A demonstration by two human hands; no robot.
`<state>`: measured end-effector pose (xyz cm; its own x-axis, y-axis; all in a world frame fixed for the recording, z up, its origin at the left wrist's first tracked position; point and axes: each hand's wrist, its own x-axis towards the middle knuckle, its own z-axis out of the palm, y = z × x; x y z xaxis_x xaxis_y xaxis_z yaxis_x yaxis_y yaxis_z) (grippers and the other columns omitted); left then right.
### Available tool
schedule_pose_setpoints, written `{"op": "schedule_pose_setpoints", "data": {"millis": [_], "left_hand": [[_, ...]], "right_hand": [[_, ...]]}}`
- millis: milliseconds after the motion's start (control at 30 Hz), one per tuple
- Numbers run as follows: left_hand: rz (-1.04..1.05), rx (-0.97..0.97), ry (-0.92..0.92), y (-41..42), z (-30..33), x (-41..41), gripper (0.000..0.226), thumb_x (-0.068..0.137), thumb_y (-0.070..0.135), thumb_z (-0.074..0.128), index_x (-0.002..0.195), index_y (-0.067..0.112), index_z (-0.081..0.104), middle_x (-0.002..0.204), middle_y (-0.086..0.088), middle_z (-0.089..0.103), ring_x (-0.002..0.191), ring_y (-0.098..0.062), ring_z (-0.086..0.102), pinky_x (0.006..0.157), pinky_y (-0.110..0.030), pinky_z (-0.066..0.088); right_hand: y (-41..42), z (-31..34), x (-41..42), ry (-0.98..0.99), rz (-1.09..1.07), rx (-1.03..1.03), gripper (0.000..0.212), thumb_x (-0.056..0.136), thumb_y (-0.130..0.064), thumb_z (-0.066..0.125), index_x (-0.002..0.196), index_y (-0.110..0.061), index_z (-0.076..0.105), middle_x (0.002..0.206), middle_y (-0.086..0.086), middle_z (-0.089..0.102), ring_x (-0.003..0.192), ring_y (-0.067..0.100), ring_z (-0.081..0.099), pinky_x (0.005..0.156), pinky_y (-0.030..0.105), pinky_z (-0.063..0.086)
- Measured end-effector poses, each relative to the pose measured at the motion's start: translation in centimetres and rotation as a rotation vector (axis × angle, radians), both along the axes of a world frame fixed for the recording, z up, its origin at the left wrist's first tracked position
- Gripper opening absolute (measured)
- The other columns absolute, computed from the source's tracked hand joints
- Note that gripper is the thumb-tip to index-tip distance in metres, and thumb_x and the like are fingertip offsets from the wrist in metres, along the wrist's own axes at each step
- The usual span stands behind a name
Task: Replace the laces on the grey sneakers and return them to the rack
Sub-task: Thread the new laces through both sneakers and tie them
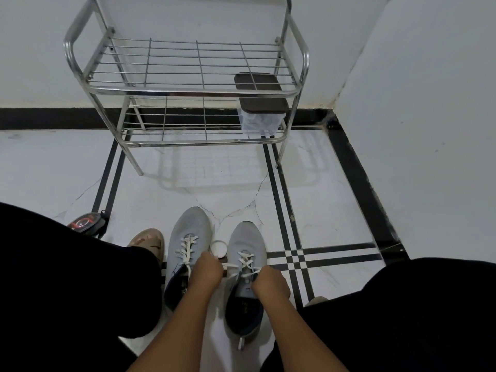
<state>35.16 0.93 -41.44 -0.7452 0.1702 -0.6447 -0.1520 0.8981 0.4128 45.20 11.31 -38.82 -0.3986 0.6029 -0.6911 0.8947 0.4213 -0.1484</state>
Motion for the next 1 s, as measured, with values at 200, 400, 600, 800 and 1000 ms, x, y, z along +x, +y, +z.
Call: {"op": "schedule_pose_setpoints", "data": {"millis": [200, 400, 600, 800, 1000], "left_hand": [[-0.289, -0.002, -0.119, 1.0, 0.7, 0.3, 0.031, 0.094, 0.026, 0.053, 0.109, 0.000, 0.063, 0.115, -0.020, 0.065, 0.106, -0.031, 0.062, 0.086, -0.033, 0.048], [0.089, 0.073, 0.063, -0.4, 1.5, 1.4, 0.019, 0.096, 0.022, 0.044, 0.095, 0.011, 0.060, 0.109, -0.016, 0.064, 0.093, -0.030, 0.058, 0.077, -0.033, 0.044], [0.270, 0.018, -0.010, -1.6, 3.0, -1.4, 0.035, 0.094, 0.018, 0.042, 0.120, 0.001, 0.058, 0.125, -0.020, 0.059, 0.113, -0.035, 0.057, 0.084, -0.035, 0.044], [-0.307, -0.313, 0.513, 0.9, 3.9, -0.8, 0.032, 0.093, 0.036, 0.045, 0.117, 0.020, 0.060, 0.125, -0.003, 0.054, 0.114, -0.025, 0.052, 0.091, -0.038, 0.040], [-0.606, -0.087, 0.337, 1.3, -0.2, 0.8, 0.037, 0.089, 0.018, 0.049, 0.126, 0.024, 0.053, 0.117, -0.004, 0.065, 0.107, -0.025, 0.061, 0.086, -0.034, 0.047]], "right_hand": [[-0.2, 0.0, -0.4, -0.009, 0.029, -0.004, 0.028, 0.096, -0.023, 0.053, 0.120, -0.011, 0.059, 0.121, 0.008, 0.060, 0.108, 0.025, 0.061, 0.082, 0.034, 0.051], [0.2, 0.1, 0.1, 0.002, -0.021, -0.015, 0.028, 0.095, -0.020, 0.051, 0.120, -0.010, 0.058, 0.121, 0.008, 0.060, 0.108, 0.025, 0.061, 0.083, 0.034, 0.052], [0.3, 0.2, 0.0, -0.010, -0.060, -0.044, 0.027, 0.096, -0.021, 0.050, 0.119, -0.010, 0.058, 0.120, 0.008, 0.061, 0.107, 0.025, 0.062, 0.083, 0.034, 0.052], [0.3, 0.3, -0.3, -0.022, -0.012, -0.028, 0.026, 0.096, -0.016, 0.048, 0.119, -0.010, 0.057, 0.120, 0.008, 0.060, 0.107, 0.024, 0.061, 0.081, 0.033, 0.050], [0.0, 0.2, -0.2, -0.005, 0.031, -0.007, 0.025, 0.097, -0.019, 0.049, 0.117, -0.010, 0.059, 0.120, 0.007, 0.061, 0.108, 0.024, 0.061, 0.078, 0.031, 0.048]]}}
